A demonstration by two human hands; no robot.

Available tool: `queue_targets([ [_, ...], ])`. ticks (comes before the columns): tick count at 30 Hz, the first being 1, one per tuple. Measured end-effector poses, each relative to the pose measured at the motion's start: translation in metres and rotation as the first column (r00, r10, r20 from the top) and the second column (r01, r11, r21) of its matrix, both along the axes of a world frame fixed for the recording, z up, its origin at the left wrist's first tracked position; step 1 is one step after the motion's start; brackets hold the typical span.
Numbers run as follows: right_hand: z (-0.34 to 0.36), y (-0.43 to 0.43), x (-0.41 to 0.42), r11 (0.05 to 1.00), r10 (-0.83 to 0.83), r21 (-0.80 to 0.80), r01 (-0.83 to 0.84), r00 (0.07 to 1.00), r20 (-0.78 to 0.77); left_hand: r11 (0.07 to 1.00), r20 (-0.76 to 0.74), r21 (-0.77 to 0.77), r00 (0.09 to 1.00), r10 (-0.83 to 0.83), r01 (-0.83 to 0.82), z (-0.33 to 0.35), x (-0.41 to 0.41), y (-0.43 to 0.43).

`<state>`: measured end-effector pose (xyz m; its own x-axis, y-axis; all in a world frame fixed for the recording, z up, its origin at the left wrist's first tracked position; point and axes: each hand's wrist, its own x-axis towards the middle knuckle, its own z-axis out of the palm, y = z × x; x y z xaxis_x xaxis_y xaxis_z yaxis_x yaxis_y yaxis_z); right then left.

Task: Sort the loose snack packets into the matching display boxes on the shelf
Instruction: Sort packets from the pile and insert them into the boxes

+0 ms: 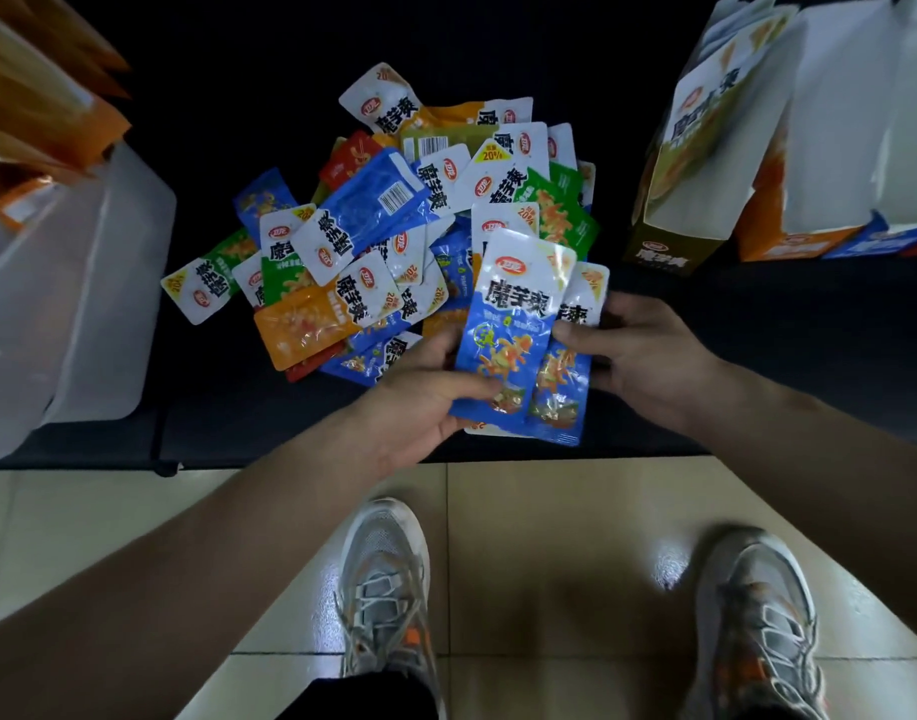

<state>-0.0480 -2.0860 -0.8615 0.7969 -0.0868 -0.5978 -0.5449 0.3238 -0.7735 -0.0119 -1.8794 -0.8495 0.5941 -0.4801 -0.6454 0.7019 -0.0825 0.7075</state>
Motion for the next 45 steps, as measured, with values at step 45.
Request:
queue_targets([
  [45, -0.029, 0.055, -0.009, -0.268, 0.735, -0.959, -0.095, 0.623, -0.268, 0.780, 0.489, 0.463, 0.855, 0.171, -0.421, -0.043, 0.043, 0.095],
])
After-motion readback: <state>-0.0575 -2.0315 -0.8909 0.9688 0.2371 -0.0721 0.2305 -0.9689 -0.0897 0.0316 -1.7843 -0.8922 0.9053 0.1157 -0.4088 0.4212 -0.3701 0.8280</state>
